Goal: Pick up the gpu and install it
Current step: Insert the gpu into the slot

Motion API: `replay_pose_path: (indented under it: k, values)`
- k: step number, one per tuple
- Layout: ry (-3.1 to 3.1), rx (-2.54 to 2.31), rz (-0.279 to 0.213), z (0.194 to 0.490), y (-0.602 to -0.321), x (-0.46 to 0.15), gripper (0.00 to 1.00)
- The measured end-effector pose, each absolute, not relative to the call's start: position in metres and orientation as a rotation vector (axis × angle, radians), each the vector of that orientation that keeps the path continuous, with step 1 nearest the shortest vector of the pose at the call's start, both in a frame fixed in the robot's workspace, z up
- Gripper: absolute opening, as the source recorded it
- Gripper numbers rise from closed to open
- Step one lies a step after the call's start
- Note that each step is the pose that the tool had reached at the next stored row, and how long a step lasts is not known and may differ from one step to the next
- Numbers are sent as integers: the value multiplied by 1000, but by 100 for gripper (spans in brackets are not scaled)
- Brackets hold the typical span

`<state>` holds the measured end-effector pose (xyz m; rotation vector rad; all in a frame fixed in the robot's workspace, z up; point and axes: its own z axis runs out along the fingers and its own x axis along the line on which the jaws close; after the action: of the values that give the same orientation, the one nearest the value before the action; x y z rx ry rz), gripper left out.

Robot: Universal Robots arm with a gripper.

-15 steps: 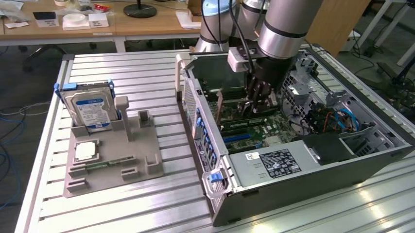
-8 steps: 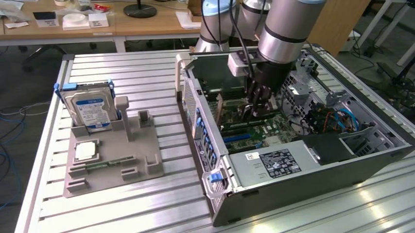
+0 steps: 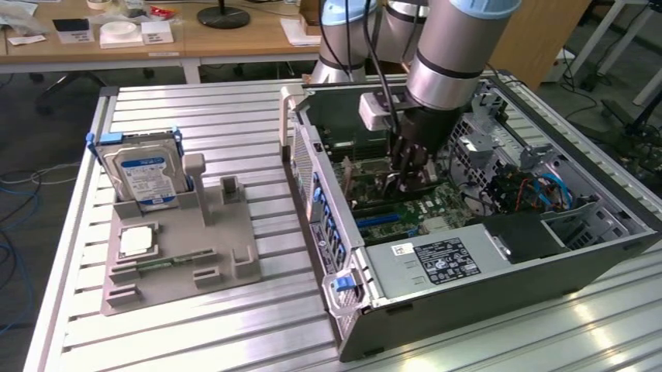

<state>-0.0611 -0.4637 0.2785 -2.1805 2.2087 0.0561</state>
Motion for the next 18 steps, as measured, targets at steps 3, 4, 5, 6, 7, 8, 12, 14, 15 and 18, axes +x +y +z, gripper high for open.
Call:
replay_pose_path:
  k: [3, 4, 5, 6, 7, 8, 12, 14, 15, 18]
  values:
    - [2208, -2181, 56, 275, -465, -63, 28]
    - [2209, -2180, 56, 273, -465, -63, 28]
    - [2209, -2180, 56, 271, -466, -63, 28]
    - [2209, -2180, 56, 270, -466, -63, 28]
    - [2209, -2180, 56, 268, -467, -64, 28]
    - [2209, -2180, 56, 267, -467, -65, 28]
    - [2209, -2180, 56, 260, -467, -66, 28]
    - [2208, -2180, 56, 256, -467, -67, 28]
    - [2208, -2181, 56, 254, -467, -67, 28]
    - [2209, -2180, 56, 250, -467, -69, 28]
